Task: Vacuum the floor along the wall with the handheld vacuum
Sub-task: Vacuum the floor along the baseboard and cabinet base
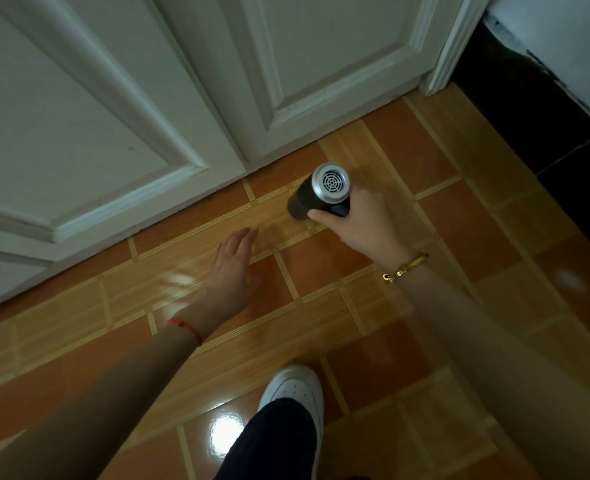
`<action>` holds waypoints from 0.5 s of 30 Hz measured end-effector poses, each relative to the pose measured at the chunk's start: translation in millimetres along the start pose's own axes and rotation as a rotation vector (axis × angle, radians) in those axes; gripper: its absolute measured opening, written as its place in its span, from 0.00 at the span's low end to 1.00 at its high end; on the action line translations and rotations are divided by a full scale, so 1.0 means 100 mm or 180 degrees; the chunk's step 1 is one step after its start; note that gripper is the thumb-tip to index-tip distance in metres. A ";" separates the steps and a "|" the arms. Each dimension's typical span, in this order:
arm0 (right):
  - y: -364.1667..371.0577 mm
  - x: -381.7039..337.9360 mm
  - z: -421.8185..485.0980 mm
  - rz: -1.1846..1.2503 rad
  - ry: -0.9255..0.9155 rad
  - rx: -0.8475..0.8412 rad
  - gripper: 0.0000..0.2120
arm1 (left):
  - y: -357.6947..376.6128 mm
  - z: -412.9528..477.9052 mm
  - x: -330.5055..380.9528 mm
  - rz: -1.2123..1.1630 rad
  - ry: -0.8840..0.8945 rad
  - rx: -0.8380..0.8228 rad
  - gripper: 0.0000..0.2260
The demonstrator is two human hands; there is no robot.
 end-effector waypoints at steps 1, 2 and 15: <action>0.03 -0.03 0.02 -0.0020 -0.0046 -0.0110 0.24 | -0.01 0.00 -0.03 -0.0020 -0.0015 0.0008 0.37; 0.06 -0.07 0.05 -0.0049 -0.0104 -0.0202 0.23 | -0.01 -0.01 -0.06 -0.0033 -0.0019 0.0012 0.37; 0.11 -0.33 0.41 -0.0881 -0.0151 0.0175 0.28 | 0.36 -0.06 -0.33 0.0450 -0.0027 -0.0702 0.51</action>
Point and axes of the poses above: each hand's wrist, its own z-axis towards the middle knuckle, its own y-axis out of the palm, x = y × z, the point moved 4 cm from there along z, towards the middle knuckle, and after that the axes turned 8 degrees about -x, right-handed, at the moved point
